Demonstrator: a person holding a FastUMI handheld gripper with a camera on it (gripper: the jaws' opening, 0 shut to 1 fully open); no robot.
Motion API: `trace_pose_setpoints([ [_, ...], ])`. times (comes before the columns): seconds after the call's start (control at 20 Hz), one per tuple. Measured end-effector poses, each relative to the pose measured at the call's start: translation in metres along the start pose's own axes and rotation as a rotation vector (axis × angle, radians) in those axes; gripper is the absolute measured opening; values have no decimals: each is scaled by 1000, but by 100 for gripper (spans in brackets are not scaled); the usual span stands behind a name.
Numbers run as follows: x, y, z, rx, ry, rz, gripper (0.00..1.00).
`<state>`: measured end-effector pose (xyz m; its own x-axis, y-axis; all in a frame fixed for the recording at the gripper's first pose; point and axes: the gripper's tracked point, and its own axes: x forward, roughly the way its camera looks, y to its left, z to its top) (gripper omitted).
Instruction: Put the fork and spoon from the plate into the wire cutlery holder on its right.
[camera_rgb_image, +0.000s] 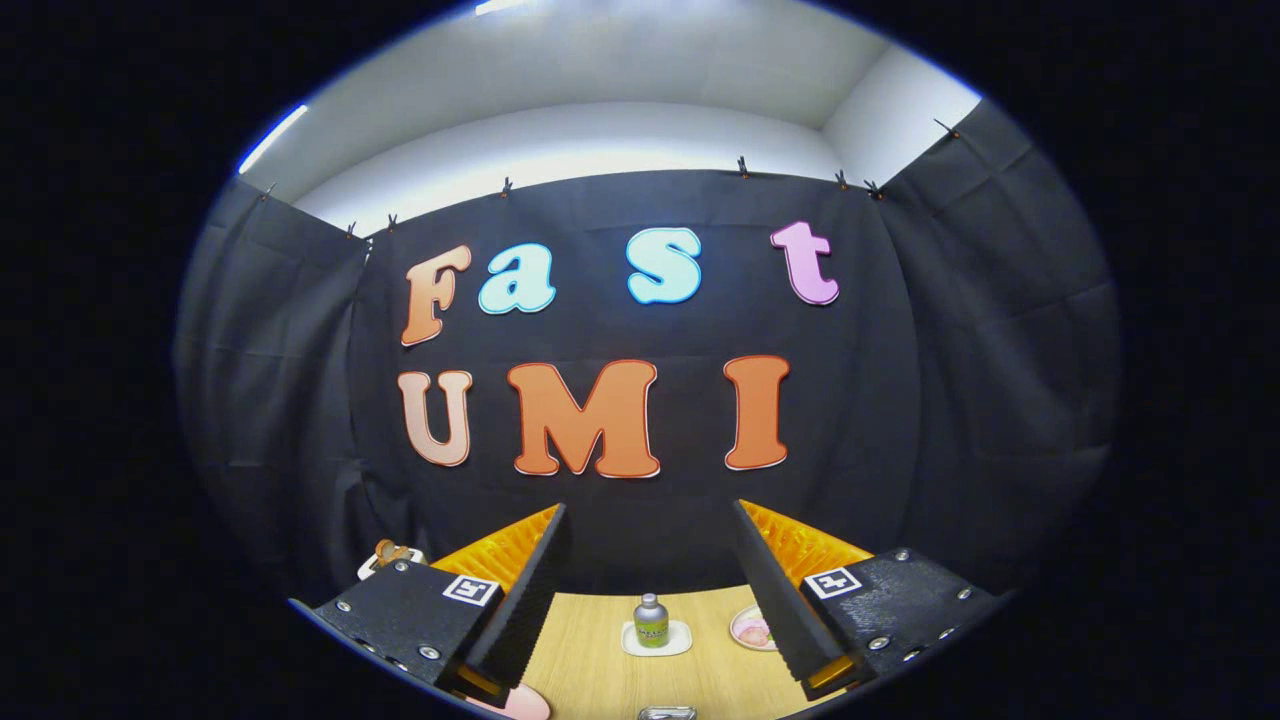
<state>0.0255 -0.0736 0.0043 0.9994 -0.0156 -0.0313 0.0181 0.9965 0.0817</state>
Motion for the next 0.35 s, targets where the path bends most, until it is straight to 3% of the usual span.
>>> trace_pose_setpoints([
  [0.35,-4,-9,-1,14,-18,-33,96],
])
